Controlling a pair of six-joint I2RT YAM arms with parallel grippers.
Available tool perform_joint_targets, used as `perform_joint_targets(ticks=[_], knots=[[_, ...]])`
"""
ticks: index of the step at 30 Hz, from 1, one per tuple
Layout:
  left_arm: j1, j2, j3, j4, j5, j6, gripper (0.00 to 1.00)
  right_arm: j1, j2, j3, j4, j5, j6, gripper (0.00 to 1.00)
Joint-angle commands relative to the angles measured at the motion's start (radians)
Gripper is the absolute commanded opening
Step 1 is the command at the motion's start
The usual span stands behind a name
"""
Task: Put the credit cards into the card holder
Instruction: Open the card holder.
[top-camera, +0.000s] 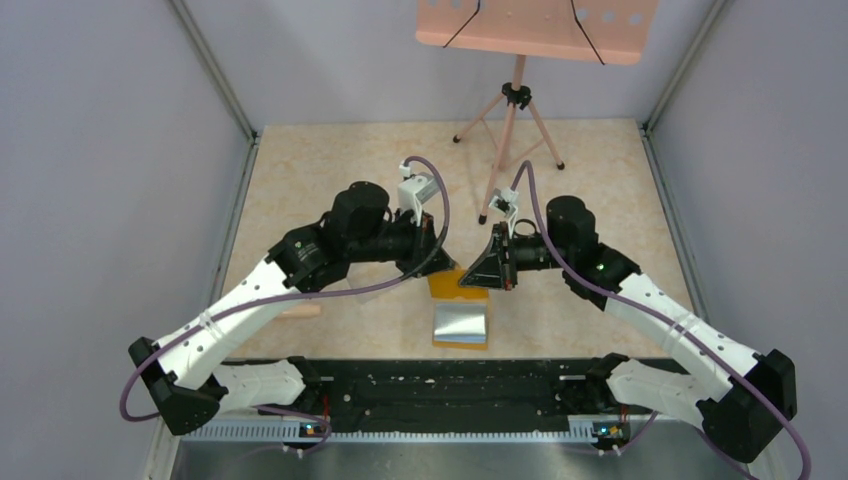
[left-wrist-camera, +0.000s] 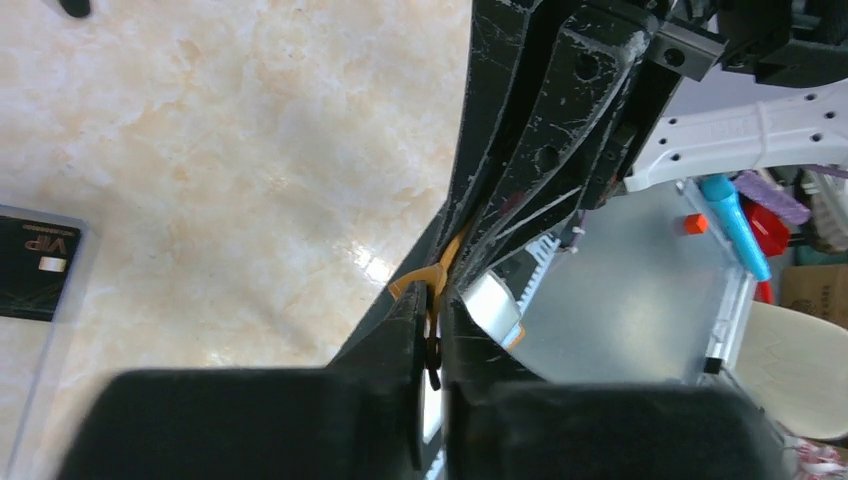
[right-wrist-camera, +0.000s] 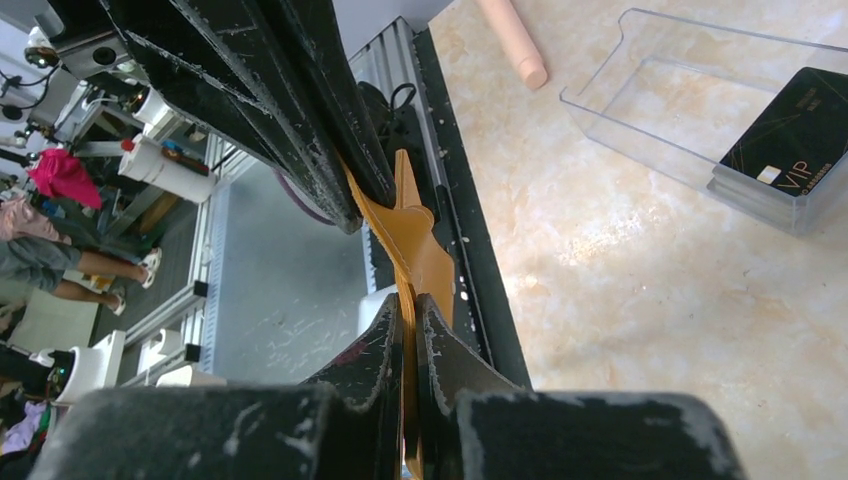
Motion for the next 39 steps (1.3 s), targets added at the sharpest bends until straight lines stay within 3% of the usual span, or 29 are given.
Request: perform_joint_targets(ticks=[1, 2, 4, 6, 9, 17, 23, 33, 39], knots=[[0.004, -0.041, 0.001, 0.067, -0.070, -0.028, 0.35, 0.017, 0.001, 0.039, 0.006, 0.031, -0.014, 0.00], [0.005, -0.046, 0.000, 0.049, -0.105, -0.033, 0.51, 0.018, 0.001, 0.038, 0.003, 0.057, -0.006, 0.00], [0.007, -0.062, -0.011, 0.026, -0.162, -0.044, 0.67, 0.018, 0.003, 0.038, 0.004, 0.095, 0.014, 0.00], [0.010, -0.086, -0.036, 0.010, -0.210, -0.064, 0.75, 0.012, 0.008, 0.042, 0.004, 0.123, 0.041, 0.00], [0.020, -0.137, -0.100, 0.001, -0.255, -0.103, 0.78, -0.021, 0.019, 0.044, 0.011, 0.116, 0.073, 0.00], [0.051, -0.290, -0.373, 0.089, -0.255, -0.265, 0.80, -0.169, 0.009, -0.005, 0.108, -0.005, 0.206, 0.00], [0.053, -0.270, -0.493, 0.213, -0.187, -0.347, 0.77, -0.185, -0.002, -0.007, 0.161, -0.022, 0.254, 0.00], [0.053, -0.140, -0.459, 0.252, -0.094, -0.339, 0.73, -0.185, -0.005, -0.025, 0.150, -0.012, 0.254, 0.00], [0.052, -0.163, -0.428, 0.236, -0.103, -0.319, 0.69, -0.185, -0.003, -0.038, 0.127, -0.003, 0.233, 0.00]])
